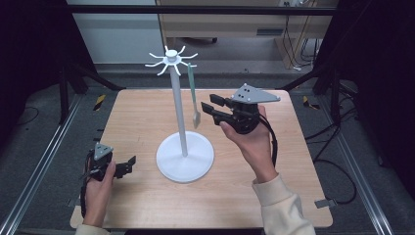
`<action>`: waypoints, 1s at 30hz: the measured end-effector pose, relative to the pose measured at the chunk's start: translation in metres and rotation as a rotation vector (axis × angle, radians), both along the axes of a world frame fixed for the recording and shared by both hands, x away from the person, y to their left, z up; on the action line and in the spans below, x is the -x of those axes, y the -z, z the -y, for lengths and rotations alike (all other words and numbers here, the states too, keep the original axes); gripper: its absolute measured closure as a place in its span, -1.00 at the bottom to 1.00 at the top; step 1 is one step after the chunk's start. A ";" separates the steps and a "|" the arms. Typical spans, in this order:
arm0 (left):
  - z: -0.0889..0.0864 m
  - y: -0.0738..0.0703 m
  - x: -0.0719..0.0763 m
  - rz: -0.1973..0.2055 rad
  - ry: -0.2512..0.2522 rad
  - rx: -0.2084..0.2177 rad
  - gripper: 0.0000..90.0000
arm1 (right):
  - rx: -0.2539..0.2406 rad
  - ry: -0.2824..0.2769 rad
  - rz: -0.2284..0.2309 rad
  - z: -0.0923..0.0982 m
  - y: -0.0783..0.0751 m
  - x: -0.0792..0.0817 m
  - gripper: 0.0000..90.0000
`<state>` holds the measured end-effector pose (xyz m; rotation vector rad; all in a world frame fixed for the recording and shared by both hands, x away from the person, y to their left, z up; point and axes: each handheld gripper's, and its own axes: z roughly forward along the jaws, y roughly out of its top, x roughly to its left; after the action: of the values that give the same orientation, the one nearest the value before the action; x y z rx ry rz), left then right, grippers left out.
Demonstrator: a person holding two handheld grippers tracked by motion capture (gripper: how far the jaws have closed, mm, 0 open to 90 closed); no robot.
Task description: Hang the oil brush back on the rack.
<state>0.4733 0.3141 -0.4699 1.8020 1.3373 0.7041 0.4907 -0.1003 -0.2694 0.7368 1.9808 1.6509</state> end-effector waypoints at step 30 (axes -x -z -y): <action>-0.001 0.000 -0.002 0.001 -0.008 0.012 -0.94 | 0.187 0.262 -0.048 0.025 0.020 0.010 -0.78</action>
<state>0.4755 0.3151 -0.4703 1.7875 1.3463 0.7000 0.4807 -0.1254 -0.2896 0.9269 1.9432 1.2896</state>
